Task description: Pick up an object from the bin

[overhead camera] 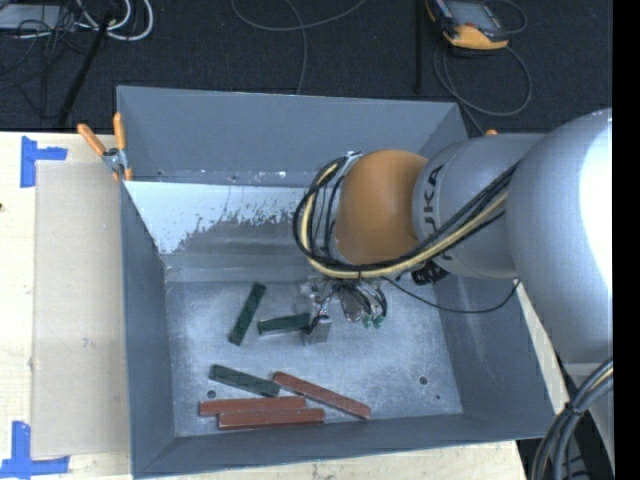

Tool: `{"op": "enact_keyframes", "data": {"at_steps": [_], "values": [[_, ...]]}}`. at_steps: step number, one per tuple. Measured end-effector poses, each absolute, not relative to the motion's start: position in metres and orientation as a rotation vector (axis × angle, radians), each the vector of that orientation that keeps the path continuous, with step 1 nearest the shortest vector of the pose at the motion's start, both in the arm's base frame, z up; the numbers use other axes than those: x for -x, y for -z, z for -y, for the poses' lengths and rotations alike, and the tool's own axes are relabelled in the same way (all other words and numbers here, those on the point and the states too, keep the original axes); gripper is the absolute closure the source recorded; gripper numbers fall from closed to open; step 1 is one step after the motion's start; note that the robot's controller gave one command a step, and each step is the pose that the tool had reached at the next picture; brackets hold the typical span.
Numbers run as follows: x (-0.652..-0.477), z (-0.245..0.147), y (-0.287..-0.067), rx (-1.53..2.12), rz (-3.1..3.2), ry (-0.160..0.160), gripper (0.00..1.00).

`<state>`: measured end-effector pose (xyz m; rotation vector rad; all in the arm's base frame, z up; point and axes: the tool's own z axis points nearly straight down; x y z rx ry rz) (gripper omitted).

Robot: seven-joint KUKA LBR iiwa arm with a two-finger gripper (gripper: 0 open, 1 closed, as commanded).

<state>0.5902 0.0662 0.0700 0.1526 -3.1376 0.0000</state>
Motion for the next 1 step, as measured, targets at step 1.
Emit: {"op": "enact_keyframes", "data": {"at_steps": [1], "values": [[-0.5947,-0.0638,-0.2064,-0.402,3.124,0.0,1.0]]}}
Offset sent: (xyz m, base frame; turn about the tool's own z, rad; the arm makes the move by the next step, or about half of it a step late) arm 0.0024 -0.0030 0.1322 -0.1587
